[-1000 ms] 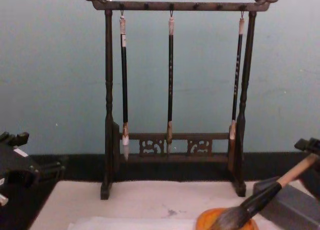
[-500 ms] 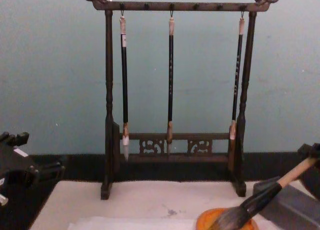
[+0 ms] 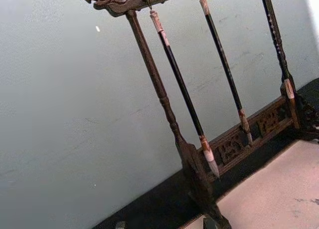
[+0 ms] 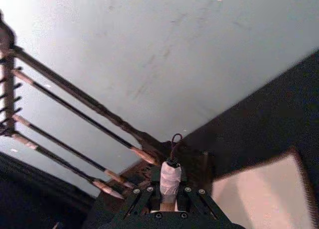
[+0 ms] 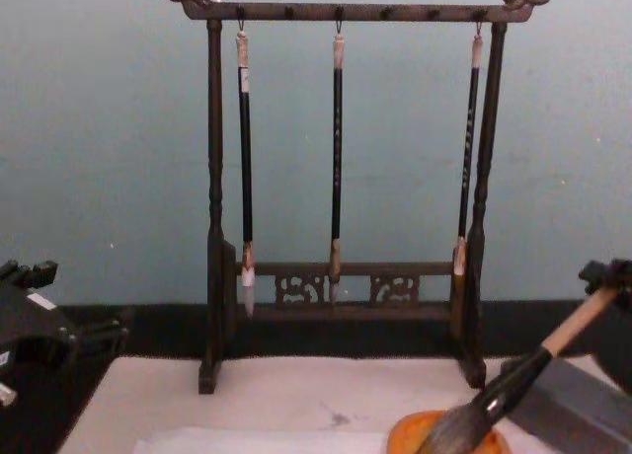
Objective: Pick up the brush from the inkstone, write on the paper, then place the brush back to its original position.
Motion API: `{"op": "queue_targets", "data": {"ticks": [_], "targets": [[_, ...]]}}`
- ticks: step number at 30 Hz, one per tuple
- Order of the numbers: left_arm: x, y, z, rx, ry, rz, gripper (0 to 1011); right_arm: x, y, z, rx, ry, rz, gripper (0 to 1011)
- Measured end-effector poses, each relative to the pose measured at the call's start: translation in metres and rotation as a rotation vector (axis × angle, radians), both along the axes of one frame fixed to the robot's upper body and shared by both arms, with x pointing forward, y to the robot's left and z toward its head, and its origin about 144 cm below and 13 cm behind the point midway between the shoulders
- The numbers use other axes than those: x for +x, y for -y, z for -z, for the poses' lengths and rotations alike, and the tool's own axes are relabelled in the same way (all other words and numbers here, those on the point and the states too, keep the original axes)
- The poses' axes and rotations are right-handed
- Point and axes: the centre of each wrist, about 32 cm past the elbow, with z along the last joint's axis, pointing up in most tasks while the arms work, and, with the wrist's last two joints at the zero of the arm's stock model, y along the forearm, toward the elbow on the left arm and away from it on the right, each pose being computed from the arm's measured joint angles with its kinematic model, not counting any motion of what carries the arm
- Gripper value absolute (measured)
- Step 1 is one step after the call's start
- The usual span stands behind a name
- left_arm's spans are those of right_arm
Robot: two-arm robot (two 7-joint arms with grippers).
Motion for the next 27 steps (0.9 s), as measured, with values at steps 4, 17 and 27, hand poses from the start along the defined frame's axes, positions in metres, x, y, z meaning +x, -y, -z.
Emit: {"op": "queue_targets", "data": {"ticks": [4, 17, 27], "targets": [[0.000, 0.000, 0.000, 0.000, 0.000, 0.000, 1010, 0.003, -0.001, -0.014, -0.006, 0.019, -0.030, 176], [0.000, 0.000, 0.000, 0.000, 0.000, 0.000, 1009, 0.005, -0.011, -0.066, -0.160, 0.139, -0.116, 176], [0.000, 0.000, 0.000, 0.000, 0.000, 0.000, 1010, -0.008, -0.028, -0.124, -0.399, 0.364, -0.177, 176]]}}
